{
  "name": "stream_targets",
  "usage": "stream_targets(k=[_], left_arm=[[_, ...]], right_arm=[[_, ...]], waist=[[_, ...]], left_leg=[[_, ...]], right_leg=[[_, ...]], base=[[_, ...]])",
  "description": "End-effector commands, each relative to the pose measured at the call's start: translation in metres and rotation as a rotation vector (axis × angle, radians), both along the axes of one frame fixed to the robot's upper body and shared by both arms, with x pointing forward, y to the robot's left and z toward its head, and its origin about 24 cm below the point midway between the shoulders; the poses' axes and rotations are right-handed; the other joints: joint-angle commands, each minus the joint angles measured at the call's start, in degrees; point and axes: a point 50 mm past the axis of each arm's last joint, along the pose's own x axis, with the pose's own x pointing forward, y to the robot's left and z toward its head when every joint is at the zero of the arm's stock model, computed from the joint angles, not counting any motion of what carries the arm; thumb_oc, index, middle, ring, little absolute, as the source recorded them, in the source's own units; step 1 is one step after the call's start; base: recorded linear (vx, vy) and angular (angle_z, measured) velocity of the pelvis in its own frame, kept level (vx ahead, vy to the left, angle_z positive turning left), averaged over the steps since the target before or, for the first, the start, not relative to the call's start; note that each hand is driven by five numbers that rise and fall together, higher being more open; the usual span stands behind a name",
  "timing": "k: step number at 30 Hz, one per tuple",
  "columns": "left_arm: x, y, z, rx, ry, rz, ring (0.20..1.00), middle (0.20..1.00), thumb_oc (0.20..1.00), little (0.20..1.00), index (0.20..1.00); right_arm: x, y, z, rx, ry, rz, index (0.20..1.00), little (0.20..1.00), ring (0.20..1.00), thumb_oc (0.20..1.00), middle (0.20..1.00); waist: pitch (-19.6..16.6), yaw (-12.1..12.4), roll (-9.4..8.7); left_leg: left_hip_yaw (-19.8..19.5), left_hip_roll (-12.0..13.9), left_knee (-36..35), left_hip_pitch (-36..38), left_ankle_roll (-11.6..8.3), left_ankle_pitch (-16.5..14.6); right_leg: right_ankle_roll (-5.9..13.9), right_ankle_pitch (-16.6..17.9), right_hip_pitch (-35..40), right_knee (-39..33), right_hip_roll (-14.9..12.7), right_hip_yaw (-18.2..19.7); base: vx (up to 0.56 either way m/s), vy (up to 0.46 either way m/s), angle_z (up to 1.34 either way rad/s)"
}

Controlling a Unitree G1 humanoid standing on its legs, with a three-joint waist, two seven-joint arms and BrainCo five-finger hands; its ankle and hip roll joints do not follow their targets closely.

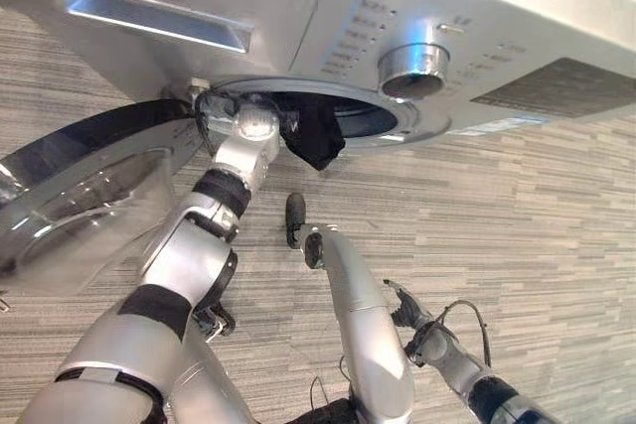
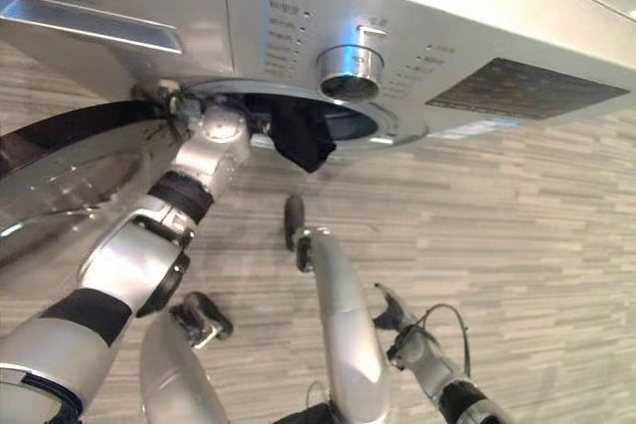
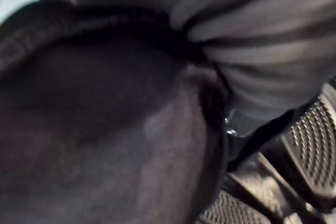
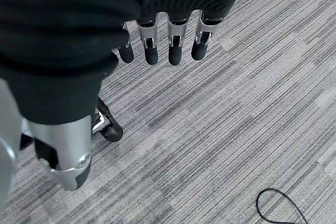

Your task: Grab the laundry basket,head to the washer,open it,put in the laundry and shut it.

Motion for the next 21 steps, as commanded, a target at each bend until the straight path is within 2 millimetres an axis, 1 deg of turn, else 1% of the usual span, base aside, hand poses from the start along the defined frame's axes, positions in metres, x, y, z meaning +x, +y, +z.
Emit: stream_targets(k=[1,2,3,4,5,6,7,8,9,10,11,12,13,14,16,18,19,20,21], left_arm=[[-0.022,0.016,0.13,-0.544,-0.332,-0.126,0.2,0.2,0.2,0.2,0.2],[-0.041,0.015,0.169,-0.599,-0.468,-0.183,0.2,0.2,0.2,0.2,0.2],[-0.068,0.001,0.205,-0.597,-0.624,-0.284,0.2,0.2,0.2,0.2,0.2],[-0.095,-0.007,0.229,-0.583,-0.755,-0.353,0.2,0.2,0.2,0.2,0.2],[-0.126,-0.017,0.252,-0.544,-0.9,-0.429,0.2,0.2,0.2,0.2,0.2],[-0.153,-0.026,0.263,-0.515,-1.012,-0.496,0.2,0.2,0.2,0.2,0.2],[-0.176,-0.034,0.267,-0.507,-1.104,-0.554,0.2,0.2,0.2,0.2,0.2],[-0.193,-0.045,0.269,-0.488,-1.158,-0.602,0.2,0.2,0.2,0.2,0.2],[-0.213,-0.047,0.27,-0.483,-1.24,-0.642,0.2,0.2,0.2,0.2,0.2],[-0.221,-0.044,0.267,-0.482,-1.293,-0.617,0.2,0.2,0.2,0.2,0.2],[-0.227,-0.047,0.266,-0.454,-1.321,-0.619,0.2,0.2,0.2,0.2,0.2],[-0.228,-0.048,0.264,-0.454,-1.321,-0.615,0.2,0.2,0.2,0.2,0.2],[-0.232,-0.051,0.258,-0.398,-1.363,-0.594,0.2,0.2,0.2,0.2,0.2],[-0.232,-0.054,0.253,-0.381,-1.37,-0.584,0.2,0.2,0.2,0.2,0.2],[-0.228,-0.057,0.243,-0.371,-1.369,-0.564,0.2,0.2,0.2,0.2,0.2],[-0.217,-0.061,0.233,-0.376,-1.328,-0.533,0.2,0.2,0.2,0.2,0.2],[-0.204,-0.066,0.222,-0.398,-1.267,-0.519,0.2,0.2,0.2,0.2,0.2],[-0.204,-0.066,0.222,-0.398,-1.267,-0.519,0.2,0.2,0.2,0.2,0.2],[-0.196,-0.069,0.217,-0.414,-1.218,-0.52,0.567,0.567,0.567,0.567,0.567]], right_arm=[[-0.008,-0.025,0.003,0.024,-0.015,-0.102,1.0,1.0,1.0,1.0,1.0],[-0.002,-0.033,0.01,0.021,-0.045,-0.145,1.0,1.0,1.0,1.0,1.0],[0.0,-0.038,0.016,0.024,-0.073,-0.159,1.0,1.0,1.0,1.0,1.0],[-0.002,-0.041,0.019,0.033,-0.096,-0.168,1.0,1.0,1.0,1.0,1.0],[-0.009,-0.046,0.02,0.033,-0.098,-0.171,1.0,1.0,1.0,1.0,1.0],[-0.018,-0.053,0.018,0.031,-0.087,-0.176,1.0,1.0,1.0,1.0,1.0],[-0.028,-0.058,0.016,0.024,-0.069,-0.181,1.0,1.0,1.0,1.0,1.0],[-0.023,-0.055,0.019,0.01,-0.087,-0.17,1.0,1.0,1.0,1.0,1.0],[-0.028,-0.05,0.019,0.017,-0.089,-0.156,1.0,1.0,1.0,1.0,1.0],[-0.035,-0.048,0.017,0.014,-0.08,-0.142,1.0,1.0,1.0,1.0,1.0],[-0.04,-0.046,0.014,0.01,-0.063,-0.126,1.0,1.0,1.0,1.0,1.0],[-0.041,-0.046,0.014,0.009,-0.061,-0.126,1.0,1.0,1.0,1.0,1.0],[-0.051,-0.044,0.007,0.01,-0.027,-0.116,1.0,1.0,1.0,1.0,1.0],[-0.054,-0.042,0.003,0.01,-0.008,-0.111,1.0,1.0,1.0,1.0,1.0],[-0.061,-0.037,-0.004,0.011,0.025,-0.095,1.0,1.0,1.0,1.0,1.0],[-0.065,-0.032,-0.009,0.018,0.049,-0.081,1.0,1.0,1.0,1.0,1.0],[-0.068,-0.025,-0.013,0.025,0.059,-0.064,1.0,1.0,1.0,1.0,1.0],[-0.069,-0.025,-0.013,0.025,0.059,-0.065,1.0,1.0,1.0,1.0,1.0],[-0.069,-0.023,-0.014,0.026,0.058,-0.059,1.0,1.0,1.0,1.0,1.0]], waist=[[-0.48,0.08,-1.3],[-0.46,-0.25,-0.53],[-0.47,-0.42,-0.21],[-0.49,-0.31,0.08],[-0.76,-0.27,0.34],[-0.89,-0.03,0.54],[-1.07,0.15,0.67],[-1.32,0.58,1.09],[-0.88,0.89,1.28],[-0.84,1.21,1.54],[-0.63,1.15,1.71],[-0.71,1.18,1.7],[-0.49,1.19,1.72],[-0.51,1.16,1.61],[-0.47,1.1,1.42],[-0.47,0.85,1.16],[-0.47,0.46,0.67],[-0.48,0.49,0.65],[-0.55,0.32,0.44]], left_leg=[[1.23,-2.39,-1.39,15.29,6.66,-8.22],[1.75,-3.01,-3.23,15.94,6.61,-7.74],[2.29,-3.52,-5.21,16.65,6.55,-7.34],[2.62,-4.05,-6.91,17.42,6.51,-6.99],[2.97,-4.3,-8.44,17.96,6.4,-6.88],[3.33,-4.65,-10.27,18.74,6.27,-6.41],[3.56,-4.91,-12.28,19.65,6.21,-5.88],[3.57,-4.97,-13.44,20.14,6.04,-5.61],[3.81,-5.01,-14.56,20.58,5.93,-5.3],[4.06,-5.06,-16.06,21.31,5.88,-4.87],[4.04,-5.02,-16.93,21.8,5.77,-4.74],[4.09,-5.08,-17.19,21.97,5.76,-4.62],[4.22,-5.29,-19.54,23.07,5.57,-4.01],[4.46,-5.51,-20.78,23.76,5.47,-3.6],[4.6,-5.75,-22.44,24.34,5.24,-3.17],[4.62,-5.87,-23.85,24.91,4.95,-2.72],[4.76,-5.8,-24.83,25.47,4.75,-2.46],[4.77,-5.81,-24.91,25.54,4.74,-2.42],[4.82,-5.72,-25.31,25.78,4.66,-2.33]], right_leg=[[11.25,9.04,-0.77,-9.83,-3.3,-0.91],[11.52,9.23,-0.91,-10.14,-3.4,-0.65],[11.72,9.46,-0.94,-10.46,-3.67,-0.63],[11.87,9.65,-0.83,-10.95,-3.9,-0.73],[12.05,9.92,-0.82,-11.5,-4.27,-1.08],[12.36,10.3,-0.73,-12.19,-4.65,-1.47],[12.62,10.68,-0.53,-12.72,-4.88,-1.65],[12.71,10.82,-0.63,-12.98,-5.01,-1.86],[12.83,10.93,-0.82,-13.13,-5.25,-2.08],[12.97,10.99,-0.93,-13.07,-5.4,-2.08],[13.03,11.02,-1.2,-13.15,-5.46,-2.02],[13.05,11.01,-1.14,-13.17,-5.48,-2.0],[13.09,11.1,-1.17,-13.6,-5.44,-1.77],[13.06,11.11,-1.09,-13.83,-5.44,-1.67],[13.02,11.19,-1.18,-14.24,-5.46,-1.5],[12.92,11.27,-1.1,-14.81,-5.45,-1.34],[12.83,11.34,-1.04,-14.97,-5.33,-1.31],[12.82,11.32,-1.0,-14.97,-5.33,-1.31],[12.74,11.25,-1.02,-14.88,-5.12,-1.31]], base=[[0.06,0.013,0.12],[0.08,0.019,0.1],[0.08,0.01,0.11],[0.08,-0.012,0.08],[0.09,-0.036,0.12],[0.09,-0.042,0.08],[0.08,-0.051,0.05],[0.06,-0.044,0.0],[0.05,-0.033,-0.03],[0.04,-0.008,0.0],[0.0,0.0,0.0],[0.03,0.009,0.05],[0.03,0.006,0.05],[0.03,0.006,0.09],[0.02,-0.006,0.08],[0.03,-0.003,0.06],[0.02,-0.005,0.05],[0.02,-0.012,0.05],[0.03,-0.003,0.04]])
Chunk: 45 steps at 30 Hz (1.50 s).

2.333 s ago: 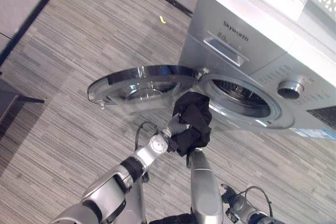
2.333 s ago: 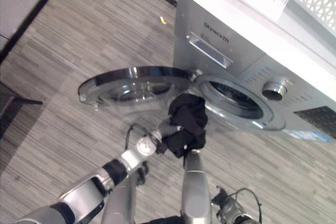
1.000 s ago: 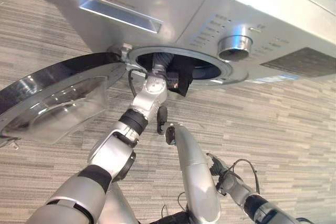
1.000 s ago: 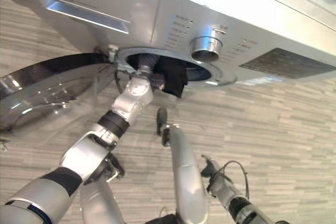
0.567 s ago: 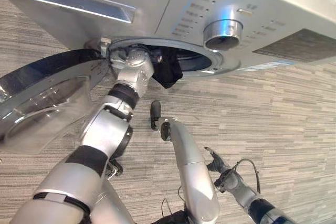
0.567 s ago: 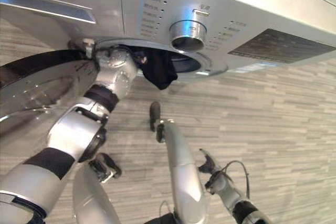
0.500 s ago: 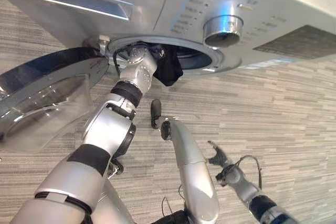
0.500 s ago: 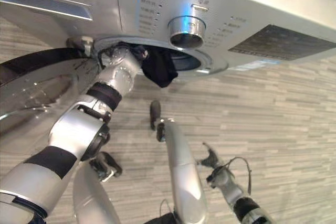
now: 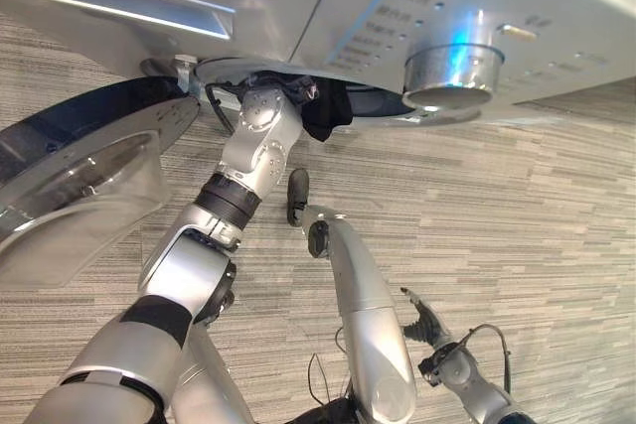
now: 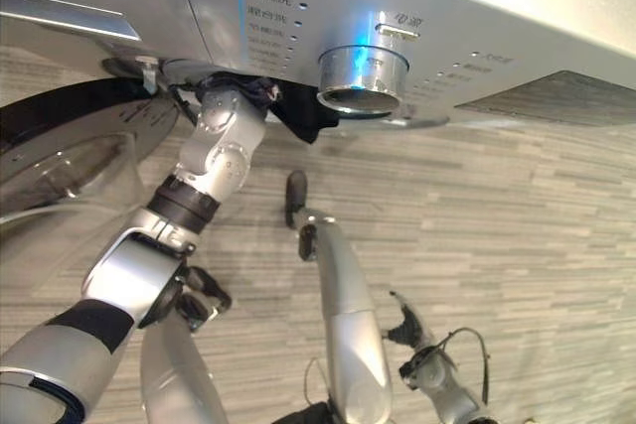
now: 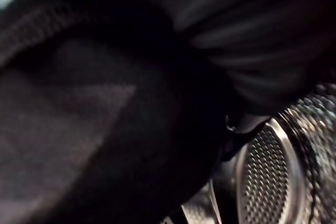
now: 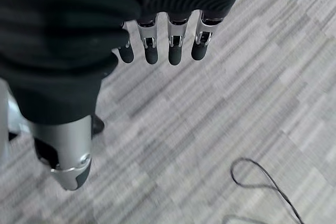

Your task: Grab the laundry basket,head to the washer,open it,put in the laundry and shut it.

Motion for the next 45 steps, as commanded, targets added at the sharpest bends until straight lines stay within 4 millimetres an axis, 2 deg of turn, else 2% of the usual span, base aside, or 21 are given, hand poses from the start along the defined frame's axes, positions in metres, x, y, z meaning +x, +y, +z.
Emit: stream_targets(k=[1,2,3,4,7,9,12,15,16,17,18,19,20,22,25,26,27,30,34,39,45], left_arm=[[-0.138,-0.043,0.178,-0.08,-0.92,-0.214,0.937,0.937,0.937,0.937,0.937],[-0.123,-0.05,0.169,-0.042,-0.837,-0.225,1.0,1.0,1.0,1.0,1.0],[-0.122,-0.05,0.169,-0.04,-0.836,-0.229,1.0,1.0,1.0,1.0,1.0],[-0.103,-0.053,0.159,0.001,-0.74,-0.224,1.0,1.0,1.0,1.0,1.0],[-0.07,-0.059,0.136,0.025,-0.551,-0.242,1.0,1.0,1.0,1.0,1.0],[-0.064,-0.066,0.133,-0.051,-0.485,-0.282,1.0,1.0,1.0,1.0,1.0],[-0.087,-0.059,0.161,-0.233,-0.587,-0.32,1.0,1.0,1.0,1.0,1.0],[-0.137,-0.055,0.19,-0.147,-0.861,-0.288,1.0,1.0,1.0,1.0,1.0],[-0.137,-0.056,0.19,-0.147,-0.861,-0.286,1.0,1.0,1.0,1.0,1.0],[-0.14,-0.084,0.17,0.051,-0.887,-0.274,1.0,1.0,1.0,1.0,1.0],[-0.141,-0.085,0.169,0.053,-0.884,-0.275,1.0,1.0,1.0,1.0,1.0],[-0.124,-0.099,0.144,0.11,-0.781,-0.329,1.0,1.0,1.0,1.0,1.0],[-0.113,-0.134,0.103,0.16,-0.619,-0.472,1.0,1.0,1.0,1.0,1.0],[-0.11,-0.173,0.04,0.234,-0.423,-0.64,1.0,1.0,1.0,1.0,1.0],[-0.108,-0.196,-0.035,0.325,-0.186,-0.754,1.0,1.0,1.0,1.0,1.0],[-0.102,-0.198,-0.074,0.345,-0.04,-0.739,1.0,1.0,1.0,1.0,1.0],[-0.102,-0.198,-0.074,0.346,-0.04,-0.74,1.0,1.0,1.0,1.0,1.0],[-0.094,-0.194,-0.121,0.4,0.141,-0.713,1.0,1.0,1.0,1.0,1.0],[-0.088,-0.182,-0.144,0.455,0.2,-0.699,1.0,1.0,1.0,1.0,1.0],[-0.081,-0.167,-0.154,0.521,0.203,-0.699,1.0,1.0,1.0,1.0,1.0],[-0.077,-0.149,-0.156,0.782,0.088,-0.703,1.0,1.0,1.0,1.0,1.0]], right_arm=[[-0.018,-0.012,-0.005,-0.037,0.021,0.001,1.0,1.0,1.0,1.0,1.0],[-0.015,-0.01,-0.003,-0.033,0.011,0.004,1.0,1.0,1.0,1.0,1.0],[-0.015,-0.009,-0.003,-0.031,0.012,0.005,1.0,1.0,1.0,1.0,1.0],[-0.012,-0.008,-0.001,-0.027,0.0,0.006,1.0,1.0,1.0,1.0,1.0],[-0.008,-0.008,0.004,-0.014,-0.037,-0.018,1.0,1.0,1.0,1.0,1.0],[-0.009,-0.01,0.004,-0.013,-0.041,-0.03,1.0,1.0,1.0,1.0,1.0],[-0.01,-0.01,0.001,-0.016,-0.033,-0.045,1.0,1.0,1.0,1.0,1.0],[-0.018,-0.017,-0.003,-0.034,-0.011,-0.05,1.0,1.0,1.0,1.0,1.0],[-0.018,-0.017,-0.003,-0.033,-0.011,-0.05,1.0,1.0,1.0,1.0,1.0],[-0.012,-0.073,-0.001,-0.151,0.031,-0.159,1.0,1.0,1.0,1.0,1.0],[-0.013,-0.072,-0.002,-0.149,0.032,-0.161,1.0,1.0,1.0,1.0,1.0],[-0.011,-0.068,-0.001,-0.119,0.022,-0.169,1.0,1.0,1.0,1.0,1.0],[-0.015,-0.056,-0.007,-0.081,0.033,-0.178,1.0,1.0,1.0,1.0,1.0],[-0.014,-0.043,-0.009,-0.033,0.019,-0.195,1.0,1.0,1.0,1.0,1.0],[-0.011,-0.039,-0.008,-0.021,0.001,-0.218,1.0,1.0,1.0,1.0,1.0],[-0.001,-0.036,-0.005,-0.033,-0.028,-0.217,1.0,1.0,1.0,1.0,1.0],[-0.001,-0.036,-0.005,-0.032,-0.027,-0.217,1.0,1.0,1.0,1.0,1.0],[0.022,-0.03,0.006,-0.038,-0.086,-0.191,1.0,1.0,1.0,1.0,1.0],[0.033,-0.029,0.009,-0.047,-0.099,-0.193,1.0,1.0,1.0,1.0,1.0],[0.037,-0.026,0.007,-0.06,-0.083,-0.176,1.0,1.0,1.0,1.0,1.0],[0.028,-0.038,0.001,-0.092,-0.029,-0.18,1.0,1.0,1.0,1.0,1.0]], waist=[[-0.96,0.84,0.24],[-1.12,0.58,0.27],[-1.15,0.63,0.17],[-1.29,0.21,-0.01],[-1.93,-0.94,0.07],[-2.02,-1.53,0.1],[-2.18,-2.36,0.38],[-2.48,-2.57,1.05],[-2.48,-2.54,1.03],[-2.08,-0.99,1.83],[-2.19,-0.93,1.84],[-1.71,-0.77,2.15],[-1.49,-0.52,2.36],[-0.81,-0.72,2.36],[-0.95,-0.71,2.51],[-1.07,-0.23,2.65],[-1.12,-0.21,2.61],[-0.97,0.7,2.87],[-0.81,1.6,3.01],[-0.78,2.8,2.91],[-1.44,3.9,2.87]], left_leg=[[2.0,-1.78,-15.16,27.03,7.4,-8.28],[2.02,-1.57,-15.24,27.29,7.38,-8.1],[2.05,-1.55,-15.28,27.31,7.34,-8.08],[2.26,-1.33,-15.43,27.56,7.29,-7.86],[3.65,-0.51,-15.73,29.0,7.49,-7.78],[4.12,0.0,-15.03,29.33,7.59,-7.79],[4.6,0.84,-14.68,29.95,7.71,-7.84],[5.73,1.68,-15.59,31.15,7.3,-7.45],[5.76,1.69,-15.63,31.2,7.29,-7.43],[5.75,2.01,-17.33,31.28,6.57,-6.1],[5.65,2.05,-17.41,31.24,6.54,-6.01],[5.61,2.14,-17.94,31.24,6.37,-5.67],[5.67,2.15,-18.79,31.48,6.24,-5.23],[5.75,1.93,-19.83,31.8,5.98,-4.41],[5.99,1.58,-22.02,32.43,6.06,-3.94],[5.56,1.61,-22.03,32.29,6.31,-3.78],[5.52,1.62,-22.0,32.23,6.31,-3.78],[4.83,1.29,-22.04,31.85,6.35,-3.3],[4.09,0.98,-21.68,31.37,6.29,-3.19],[2.34,0.39,-20.77,30.37,6.28,-3.41],[0.64,-0.45,-19.91,30.34,6.24,-4.27]], right_leg=[[14.6,9.15,2.92,-11.65,-1.04,0.49],[14.45,9.01,2.87,-11.54,-0.86,0.5],[14.43,8.97,2.85,-11.52,-0.83,0.5],[14.34,8.86,2.83,-11.35,-0.69,0.5],[13.91,7.88,2.32,-10.22,0.16,0.64],[13.73,7.19,1.91,-9.15,0.63,0.73],[13.51,6.26,0.94,-7.55,1.65,1.18],[13.42,5.45,0.32,-7.05,2.26,0.88],[13.41,5.44,0.34,-7.06,2.29,0.88],[12.89,4.91,0.01,-6.87,2.12,0.06],[12.86,4.91,0.07,-6.94,2.1,-0.06],[12.78,4.8,-0.07,-7.03,2.02,-0.25],[12.66,4.63,-0.23,-7.04,1.97,-0.55],[12.45,4.49,0.02,-7.67,2.05,-1.06],[12.2,4.53,0.18,-8.58,2.09,-1.37],[11.99,4.48,0.06,-8.45,2.13,-1.48],[11.98,4.47,0.05,-8.45,2.12,-1.51],[11.82,4.63,0.07,-8.32,1.96,-1.47],[11.8,4.82,0.62,-8.55,1.46,-1.37],[11.96,5.35,2.2,-9.12,0.54,-1.3],[12.51,6.15,4.53,-9.84,-0.68,-1.07]], base=[[0.04,0.001,0.02],[0.0,0.0,0.0],[0.0,0.0,0.0],[0.0,0.0,0.0],[0.07,0.01,-0.03],[0.08,-0.03,-0.04],[0.09,-0.036,-0.04],[0.09,-0.035,-0.06],[0.03,-0.168,-0.13],[0.0,-0.154,-0.12],[0.0,-0.176,-0.11],[-0.01,-0.029,0.03],[-0.02,-0.041,0.07],[-0.01,-0.012,0.05],[0.0,-0.015,-0.01],[0.0,-0.043,-0.03],[0.0,-0.039,0.01],[-0.02,-0.015,0.23],[-0.04,-0.005,0.2],[-0.04,0.001,-0.12],[-0.04,0.028,0.22]])
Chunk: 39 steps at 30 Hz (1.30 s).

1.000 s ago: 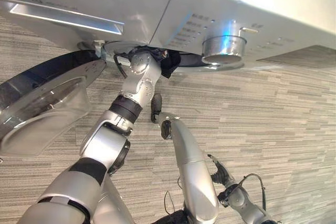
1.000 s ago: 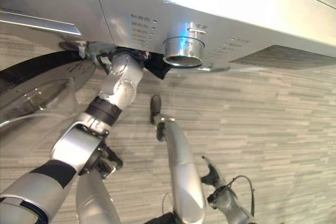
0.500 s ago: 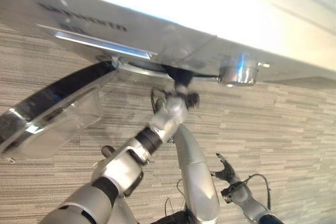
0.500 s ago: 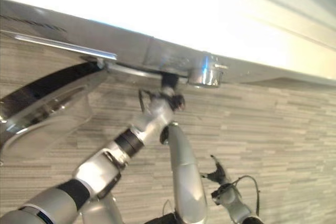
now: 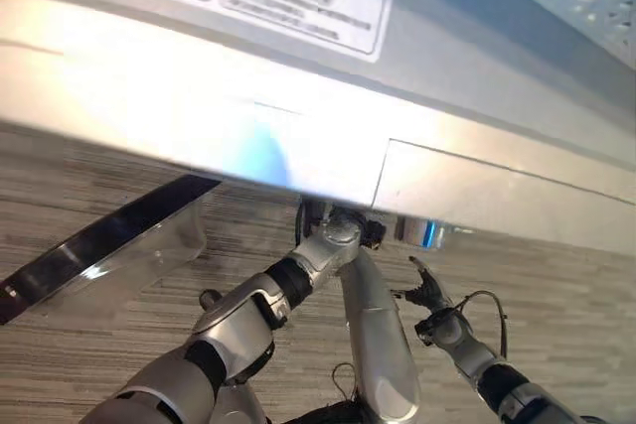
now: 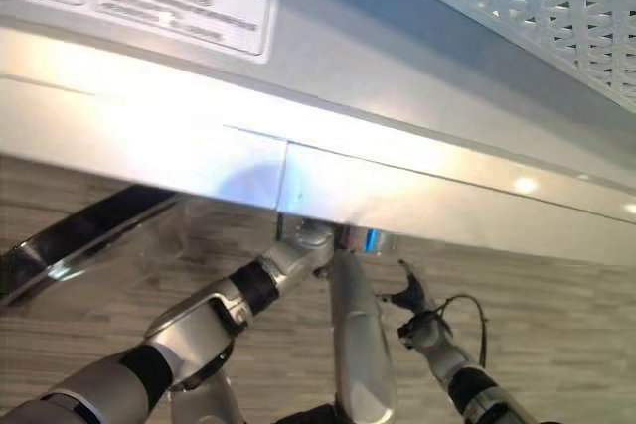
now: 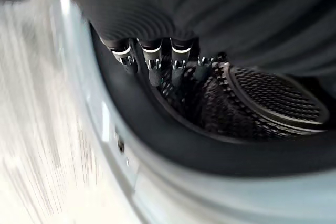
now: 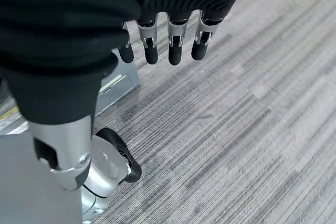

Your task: Grab the laundry basket,head to the washer,open it,put in the laundry and shut it.

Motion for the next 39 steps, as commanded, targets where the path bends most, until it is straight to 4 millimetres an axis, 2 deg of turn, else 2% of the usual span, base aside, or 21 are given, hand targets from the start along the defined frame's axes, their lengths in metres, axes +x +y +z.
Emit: stream_targets(k=[1,2,4,8,10,12,14,18,19,20,24,25,26,29,30,31,32,33,37,39], left_arm=[[-0.037,-0.05,0.025,0.03,-0.177,-0.319,1.0,1.0,1.0,1.0,1.0],[-0.036,-0.044,0.022,0.093,-0.206,-0.332,1.0,1.0,1.0,1.0,1.0],[-0.036,-0.044,0.022,0.094,-0.205,-0.332,1.0,1.0,1.0,1.0,1.0],[-0.038,-0.037,0.011,0.29,-0.304,-0.383,1.0,1.0,1.0,1.0,1.0],[-0.039,-0.035,0.01,0.324,-0.334,-0.395,1.0,1.0,1.0,1.0,1.0],[-0.042,-0.032,0.01,0.272,-0.317,-0.396,1.0,1.0,1.0,1.0,1.0],[-0.047,-0.03,0.018,0.197,-0.316,-0.411,1.0,1.0,1.0,1.0,1.0],[-0.052,-0.009,0.028,0.088,-0.304,-0.425,1.0,1.0,1.0,1.0,1.0],[-0.052,-0.009,0.028,0.089,-0.304,-0.424,1.0,1.0,1.0,1.0,1.0],[-0.056,0.004,0.026,0.085,-0.306,-0.44,1.0,1.0,1.0,1.0,1.0],[-0.064,0.037,-0.006,0.15,-0.223,-0.431,1.0,1.0,1.0,1.0,1.0],[-0.064,0.038,-0.007,0.151,-0.221,-0.431,1.0,1.0,1.0,1.0,1.0],[-0.067,0.064,-0.031,0.183,-0.139,-0.367,1.0,1.0,1.0,1.0,1.0],[-0.08,0.109,-0.072,0.222,0.026,-0.259,1.0,1.0,1.0,1.0,1.0],[-0.086,0.124,-0.083,0.225,0.077,-0.215,1.0,1.0,1.0,1.0,1.0],[-0.092,0.138,-0.092,0.236,0.12,-0.179,1.0,1.0,1.0,1.0,1.0],[-0.093,0.139,-0.092,0.236,0.122,-0.177,1.0,1.0,1.0,1.0,1.0],[-0.109,0.166,-0.109,0.251,0.205,-0.101,1.0,1.0,1.0,1.0,1.0],[-0.143,0.202,-0.148,0.278,0.4,0.057,1.0,1.0,1.0,1.0,1.0],[-0.156,0.216,-0.168,0.393,0.458,0.1,1.0,1.0,1.0,1.0,1.0]], right_arm=[[-0.034,-0.018,-0.021,-0.03,0.121,-0.03,1.0,1.0,1.0,1.0,1.0],[-0.038,-0.022,-0.023,-0.033,0.141,-0.04,1.0,1.0,1.0,1.0,1.0],[-0.038,-0.022,-0.024,-0.032,0.141,-0.039,1.0,1.0,1.0,1.0,1.0],[-0.046,-0.025,-0.029,-0.021,0.181,-0.053,1.0,1.0,1.0,1.0,1.0],[-0.047,-0.024,-0.031,-0.013,0.191,-0.054,1.0,1.0,1.0,1.0,1.0],[-0.052,-0.022,-0.034,0.03,0.206,-0.08,1.0,1.0,1.0,1.0,1.0],[-0.061,-0.019,-0.039,0.084,0.225,-0.112,1.0,1.0,1.0,1.0,1.0],[-0.083,-0.007,-0.055,0.16,0.305,-0.148,1.0,1.0,1.0,1.0,1.0],[-0.083,-0.007,-0.055,0.161,0.305,-0.148,1.0,1.0,1.0,1.0,1.0],[-0.099,-0.006,-0.065,0.157,0.375,-0.161,1.0,1.0,1.0,1.0,1.0],[-0.129,-0.006,-0.082,0.13,0.524,-0.161,1.0,1.0,1.0,1.0,1.0],[-0.13,-0.005,-0.082,0.13,0.526,-0.159,1.0,1.0,1.0,1.0,1.0],[-0.144,-0.011,-0.087,0.142,0.572,-0.203,1.0,1.0,1.0,1.0,1.0],[-0.161,-0.023,-0.09,0.151,0.624,-0.286,1.0,1.0,1.0,1.0,1.0],[-0.166,-0.026,-0.091,0.155,0.636,-0.306,1.0,1.0,1.0,1.0,1.0],[-0.169,-0.03,-0.091,0.164,0.641,-0.333,1.0,1.0,1.0,1.0,1.0],[-0.17,-0.029,-0.091,0.163,0.643,-0.331,1.0,1.0,1.0,1.0,1.0],[-0.178,-0.036,-0.091,0.197,0.65,-0.401,1.0,1.0,1.0,1.0,1.0],[-0.179,-0.054,-0.087,0.268,0.596,-0.577,1.0,1.0,1.0,1.0,1.0],[-0.173,-0.066,-0.082,0.286,0.544,-0.65,1.0,1.0,1.0,1.0,1.0]], waist=[[-1.09,-0.34,1.02],[-1.37,0.07,1.01],[-1.3,0.08,0.97],[-1.48,1.03,0.99],[-1.53,1.33,0.97],[-1.58,1.59,1.1],[-1.64,1.82,1.49],[-2.3,2.65,2.89],[-2.27,2.64,2.85],[-2.66,3.17,3.43],[-3.95,4.93,4.27],[-3.89,4.93,4.16],[-5.09,5.67,4.46],[-7.64,6.49,5.09],[-8.57,6.5,4.57],[-9.45,6.71,4.92],[-9.44,6.66,4.86],[-11.54,6.99,5.54],[-15.61,7.33,6.73],[-17.5,7.54,6.81]], left_leg=[[0.48,-0.76,-1.58,10.6,8.61,-7.08],[-0.06,-0.96,-1.31,10.74,8.6,-7.44],[-0.09,-0.94,-1.3,10.79,8.62,-7.44],[-1.44,-1.71,-1.09,11.42,8.62,-8.11],[-1.81,-2.06,-1.02,11.81,8.64,-8.27],[-2.04,-2.58,-1.18,12.75,8.68,-8.47],[-2.17,-3.09,-1.49,13.73,8.78,-8.59],[-2.78,-3.81,-2.78,16.42,8.75,-8.28],[-2.78,-3.82,-2.81,16.47,8.75,-8.26],[-2.85,-4.2,-3.94,18.33,8.82,-8.17],[-3.31,-4.97,-6.52,22.94,8.92,-7.78],[-3.26,-4.98,-6.68,23.21,8.93,-7.73],[-3.27,-5.76,-8.37,25.54,8.96,-7.24],[-2.97,-7.33,-11.85,29.91,9.16,-6.79],[-2.3,-8.17,-13.09,30.68,8.92,-5.4],[-2.18,-8.65,-14.27,31.85,9.03,-5.39],[-2.12,-8.68,-14.53,32.09,9.04,-5.27],[-2.16,-9.62,-17.23,34.67,9.2,-4.8],[-2.56,-10.73,-21.09,37.94,9.35,-3.21],[-2.74,-11.22,-22.67,39.07,9.21,-2.25]], right_leg=[[12.35,3.4,-6.05,-0.4,-1.14,0.27],[12.56,3.66,-5.08,-0.87,-1.35,0.38],[12.57,3.71,-4.96,-0.94,-1.35,0.34],[13.22,4.72,-2.57,-2.55,-1.82,0.67],[13.38,4.98,-1.64,-3.07,-2.03,0.76],[13.62,5.39,-0.53,-3.53,-2.35,1.02],[13.83,5.56,0.3,-3.75,-2.65,1.13],[14.07,5.27,2.44,-3.23,-3.72,1.25],[14.08,5.27,2.48,-3.24,-3.72,1.26],[14.12,4.94,3.64,-2.75,-4.1,1.52],[14.37,4.78,7.86,-3.06,-4.8,1.71],[14.4,4.79,8.05,-3.11,-4.77,1.71],[14.57,5.28,10.75,-4.38,-4.89,1.73],[15.2,6.48,13.95,-6.29,-5.35,1.8],[14.35,7.86,14.93,-7.91,-5.89,1.22],[14.65,8.35,15.53,-8.21,-6.17,1.25],[14.67,8.38,15.67,-8.29,-6.15,1.27],[15.33,9.1,17.66,-9.6,-6.57,1.1],[15.84,10.12,21.0,-12.12,-7.1,0.63],[15.9,10.5,22.77,-13.72,-7.17,0.21]], base=[[-0.04,0.033,0.23],[-0.03,0.021,0.12],[-0.02,0.017,0.06],[-0.04,0.042,0.03],[-0.04,0.049,0.06],[-0.03,0.055,0.08],[-0.03,0.052,0.1],[-0.02,0.056,0.08],[0.0,0.066,0.03],[0.01,0.063,0.05],[0.01,0.069,0.11],[0.03,0.08,0.07],[0.04,0.081,0.04],[0.03,0.088,0.05],[0.01,0.053,0.04],[-0.01,0.022,0.05],[0.06,0.112,0.12],[0.05,0.112,0.1],[0.03,0.106,0.0],[0.02,0.07,0.11]])
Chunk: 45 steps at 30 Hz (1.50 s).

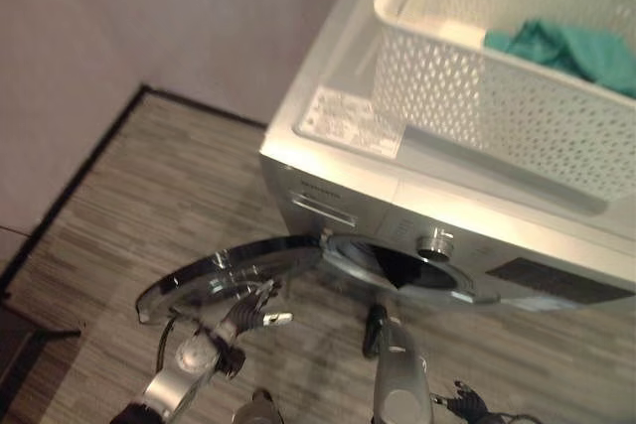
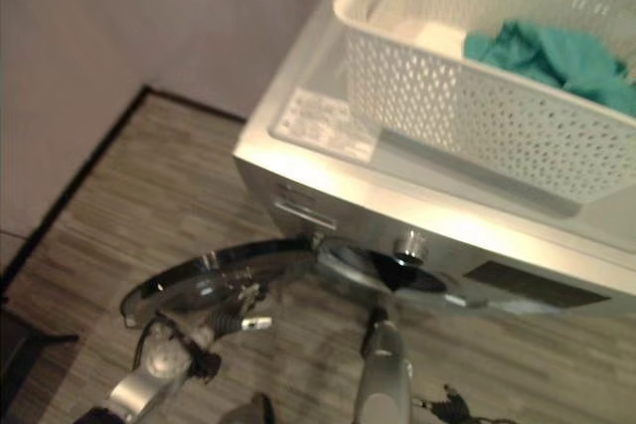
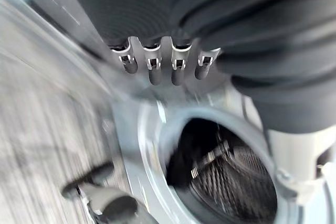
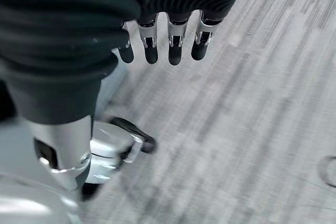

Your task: Grab the laundry basket,head to the washer,open it,put in the laundry and shut it.

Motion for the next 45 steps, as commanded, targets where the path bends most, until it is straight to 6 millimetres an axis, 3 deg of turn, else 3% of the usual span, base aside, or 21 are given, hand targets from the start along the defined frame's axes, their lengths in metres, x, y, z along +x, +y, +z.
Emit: stream_targets(k=[1,5,9,17,18,19,21,23,24,27,28,29,30,33,38,40,42,45], left_arm=[[-0.001,-0.003,-0.006,0.156,-0.018,-0.112,1.0,1.0,1.0,1.0,1.0],[-0.028,0.008,-0.048,0.257,0.172,-0.006,1.0,1.0,1.0,1.0,1.0],[-0.061,0.017,-0.084,0.343,0.393,0.169,1.0,1.0,1.0,1.0,1.0],[-0.099,0.034,-0.099,0.344,0.618,0.403,1.0,1.0,1.0,1.0,1.0],[-0.107,0.039,-0.1,0.36,0.648,0.401,1.0,1.0,1.0,1.0,1.0],[-0.104,0.037,-0.1,0.361,0.641,0.394,1.0,1.0,1.0,1.0,1.0],[-0.108,0.031,-0.102,0.307,0.653,0.454,1.0,1.0,1.0,1.0,1.0],[-0.116,0.03,-0.103,0.289,0.675,0.486,1.0,1.0,1.0,1.0,1.0],[-0.124,0.027,-0.105,0.27,0.698,0.517,1.0,1.0,1.0,1.0,1.0],[-0.129,0.023,-0.107,0.273,0.711,0.508,1.0,1.0,1.0,1.0,1.0],[-0.131,0.023,-0.107,0.279,0.711,0.513,1.0,1.0,1.0,1.0,1.0],[-0.131,0.022,-0.107,0.28,0.71,0.511,1.0,1.0,1.0,1.0,1.0],[-0.131,0.023,-0.107,0.281,0.71,0.511,1.0,1.0,1.0,1.0,1.0],[-0.13,0.022,-0.107,0.296,0.699,0.504,1.0,1.0,1.0,1.0,1.0],[-0.128,0.021,-0.107,0.312,0.682,0.504,1.0,1.0,1.0,1.0,1.0],[-0.127,0.021,-0.107,0.314,0.679,0.499,1.0,1.0,1.0,1.0,1.0],[-0.128,0.022,-0.106,0.33,0.679,0.482,1.0,1.0,1.0,1.0,1.0],[-0.128,0.022,-0.106,0.336,0.679,0.472,1.0,1.0,1.0,1.0,1.0]], right_arm=[[-0.011,-0.02,0.004,-0.02,0.0,-0.124,1.0,1.0,1.0,1.0,1.0],[0.005,-0.053,0.023,-0.093,-0.116,-0.256,1.0,1.0,1.0,1.0,1.0],[0.005,-0.072,0.032,-0.13,-0.171,-0.375,1.0,1.0,1.0,1.0,1.0],[-0.002,-0.095,0.045,-0.173,-0.249,-0.547,1.0,1.0,1.0,1.0,1.0],[0.042,-0.119,0.085,-0.294,-0.452,-0.496,1.0,1.0,1.0,1.0,1.0],[0.069,-0.096,0.092,-0.278,-0.544,-0.392,1.0,1.0,1.0,1.0,1.0],[0.077,-0.068,0.105,-0.286,-0.665,-0.292,1.0,1.0,1.0,1.0,1.0],[0.077,-0.066,0.114,-0.321,-0.71,-0.274,1.0,1.0,1.0,1.0,1.0],[0.088,-0.067,0.142,-0.402,-0.829,-0.235,1.0,1.0,1.0,1.0,1.0],[0.101,-0.067,0.197,-0.56,-1.043,-0.175,1.0,1.0,1.0,1.0,1.0],[0.106,-0.063,0.236,-0.685,-1.194,-0.117,1.0,1.0,1.0,1.0,1.0],[0.108,-0.06,0.249,-0.728,-1.25,-0.093,1.0,1.0,1.0,1.0,1.0],[0.108,-0.06,0.249,-0.729,-1.249,-0.094,1.0,1.0,1.0,1.0,1.0],[0.11,-0.051,0.289,-0.856,-1.412,-0.046,1.0,1.0,1.0,1.0,1.0],[0.102,-0.047,0.328,-0.999,-1.577,-0.064,1.0,1.0,1.0,1.0,1.0],[0.1,-0.045,0.334,-1.008,-1.608,-0.075,1.0,1.0,1.0,1.0,1.0],[0.096,-0.044,0.356,-1.096,-1.682,-0.071,1.0,1.0,1.0,1.0,1.0],[0.094,-0.045,0.364,-1.15,-1.698,-0.066,1.0,1.0,1.0,1.0,1.0]], waist=[[-0.69,-0.2,-0.54],[-3.56,-0.27,-0.84],[-6.02,-0.38,-1.65],[-9.53,-1.19,-2.43],[-10.25,-1.32,-2.55],[-10.19,-1.1,-2.3],[-10.27,-2.05,-1.75],[-10.45,-2.43,-1.69],[-10.65,-3.15,-1.33],[-11.11,-3.32,-0.78],[-11.38,-3.3,-0.57],[-11.52,-3.23,-0.54],[-11.53,-3.19,-0.59],[-11.78,-2.93,-0.58],[-12.19,-2.22,-1.43],[-12.17,-2.04,-1.36],[-12.19,-1.78,-1.47],[-12.16,-1.65,-1.7]], left_leg=[[-1.09,-4.35,-2.85,8.02,9.5,-7.62],[-1.44,-5.24,-5.3,9.65,9.1,-5.99],[-1.89,-6.03,-6.32,10.61,8.86,-5.24],[-0.92,-6.95,-8.43,14.05,8.79,-5.31],[-0.66,-7.12,-8.51,14.59,8.84,-5.46],[-0.94,-7.26,-8.37,14.72,9.08,-5.6],[-0.65,-7.59,-8.49,15.32,9.46,-5.89],[-0.37,-7.79,-8.45,15.54,9.64,-5.94],[0.07,-8.02,-8.62,15.77,9.85,-5.93],[0.35,-8.28,-9.05,16.21,10.06,-5.91],[0.38,-8.35,-9.23,16.57,10.21,-6.01],[0.43,-8.35,-9.32,16.71,10.25,-6.04],[0.43,-8.4,-9.38,16.72,10.26,-5.99],[0.42,-8.18,-9.66,17.17,10.26,-6.02],[0.28,-7.86,-10.19,17.14,9.92,-5.43],[0.25,-7.59,-10.2,17.17,9.81,-5.47],[0.26,-7.08,-10.48,17.41,9.63,-5.62],[0.18,-7.23,-10.68,17.37,9.47,-5.25]], right_leg=[[9.65,15.09,-2.71,-13.21,-0.94,1.87],[9.6,15.96,0.85,-17.12,-0.76,1.31],[9.47,16.76,3.75,-20.7,-0.27,1.38],[9.73,17.51,6.94,-24.44,0.29,1.96],[9.89,17.66,7.28,-24.89,0.19,2.27],[9.87,17.8,7.45,-24.93,-0.12,2.0],[9.85,17.76,7.43,-24.88,0.0,2.37],[9.89,17.92,7.4,-25.0,0.12,2.86],[9.85,17.91,7.26,-25.34,0.29,3.3],[9.79,18.11,6.98,-25.54,0.53,3.98],[9.78,18.16,6.96,-25.49,0.56,4.33],[9.79,18.12,7.02,-25.5,0.62,4.32],[9.8,18.15,7.0,-25.51,0.59,4.35],[9.91,18.21,7.17,-25.44,0.66,4.43],[9.95,18.55,7.49,-25.8,0.69,4.27],[9.95,18.45,7.64,-25.81,0.91,4.14],[10.06,18.2,7.96,-25.75,1.28,4.06],[10.03,18.44,8.0,-25.95,1.14,4.03]], base=[[0.01,0.064,0.08],[-0.01,0.044,0.04],[-0.02,0.014,0.04],[0.0,0.017,-0.09],[-0.01,0.029,-0.18],[-0.02,0.049,-0.16],[-0.01,0.052,-0.14],[-0.02,0.037,-0.21],[-0.02,0.032,-0.22],[0.01,0.037,-0.25],[0.04,0.021,-0.12],[0.03,0.011,-0.11],[0.02,0.001,-0.13],[0.02,0.0,-0.07],[0.01,-0.001,0.0],[0.03,-0.017,0.05],[0.05,-0.01,0.07],[0.02,-0.009,0.05]])
